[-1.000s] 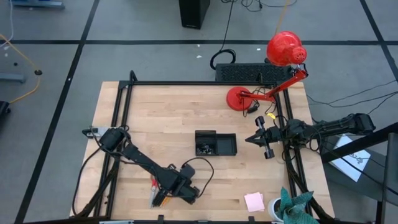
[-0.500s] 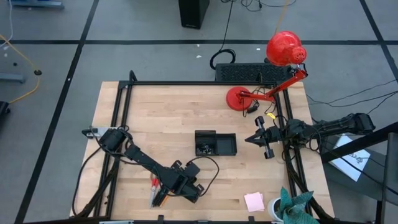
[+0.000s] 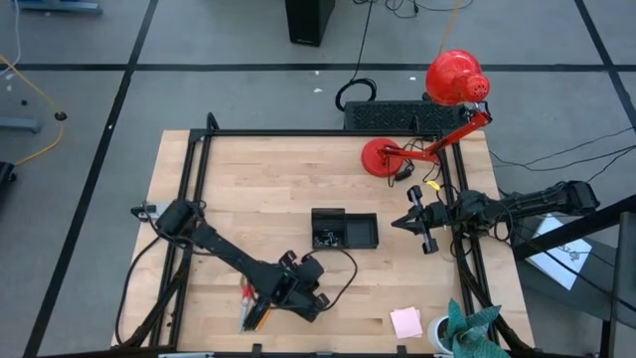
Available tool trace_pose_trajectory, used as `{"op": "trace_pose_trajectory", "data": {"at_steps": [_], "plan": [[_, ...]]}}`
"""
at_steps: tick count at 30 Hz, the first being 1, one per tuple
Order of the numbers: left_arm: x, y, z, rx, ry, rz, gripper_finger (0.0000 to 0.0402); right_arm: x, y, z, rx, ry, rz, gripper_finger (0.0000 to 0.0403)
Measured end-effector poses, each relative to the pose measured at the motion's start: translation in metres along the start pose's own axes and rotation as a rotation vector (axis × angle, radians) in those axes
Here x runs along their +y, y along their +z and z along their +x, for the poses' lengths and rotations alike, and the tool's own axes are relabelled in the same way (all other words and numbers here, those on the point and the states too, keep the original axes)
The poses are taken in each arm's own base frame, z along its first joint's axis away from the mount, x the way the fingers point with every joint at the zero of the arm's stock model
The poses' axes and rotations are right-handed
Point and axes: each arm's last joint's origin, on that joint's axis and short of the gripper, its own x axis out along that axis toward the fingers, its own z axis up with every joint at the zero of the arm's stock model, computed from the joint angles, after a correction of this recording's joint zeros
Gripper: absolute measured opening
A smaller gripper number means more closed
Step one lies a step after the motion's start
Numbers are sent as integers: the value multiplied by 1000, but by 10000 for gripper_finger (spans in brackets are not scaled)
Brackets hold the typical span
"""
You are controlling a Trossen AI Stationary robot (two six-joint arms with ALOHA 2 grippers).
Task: Pick and place office supplies into organizer
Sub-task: Put the right orange pencil into the desk organizer
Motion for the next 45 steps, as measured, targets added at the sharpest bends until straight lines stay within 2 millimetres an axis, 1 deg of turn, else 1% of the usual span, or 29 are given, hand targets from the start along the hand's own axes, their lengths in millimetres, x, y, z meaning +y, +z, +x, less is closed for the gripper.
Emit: {"op": "trace_pose_trajectory", "data": {"at_steps": [6,9,13,17,20,23,26,29,34,39,42,45], "plan": [[7,30,-40,-153,-18,56,5,0,0,0,2,0,0,0],[13,49,-60,-262,-17,107,7,0,0,0,2,0,0,0],[18,81,-75,-404,-36,223,17,0,0,0,2,0,0,0],[24,119,-77,-545,-61,365,10,0,0,0,1,0,0,0],[31,144,-73,-626,-107,482,6,0,0,0,1,0,0,0],[42,165,-67,-674,-164,535,12,0,-1,0,7,0,1,0],[54,180,-60,-675,-193,551,22,0,-2,0,23,1,3,0],[67,185,-47,-674,-191,545,23,0,-6,0,59,2,8,0],[87,181,-23,-707,-254,538,13,0,-8,0,82,3,12,0],[112,167,5,-762,-293,506,10,0,-8,0,83,2,46,0],[124,159,15,-771,-305,476,19,0,-8,0,82,2,48,0],[133,149,25,-730,-295,469,21,0,-8,0,81,2,40,0]]}}
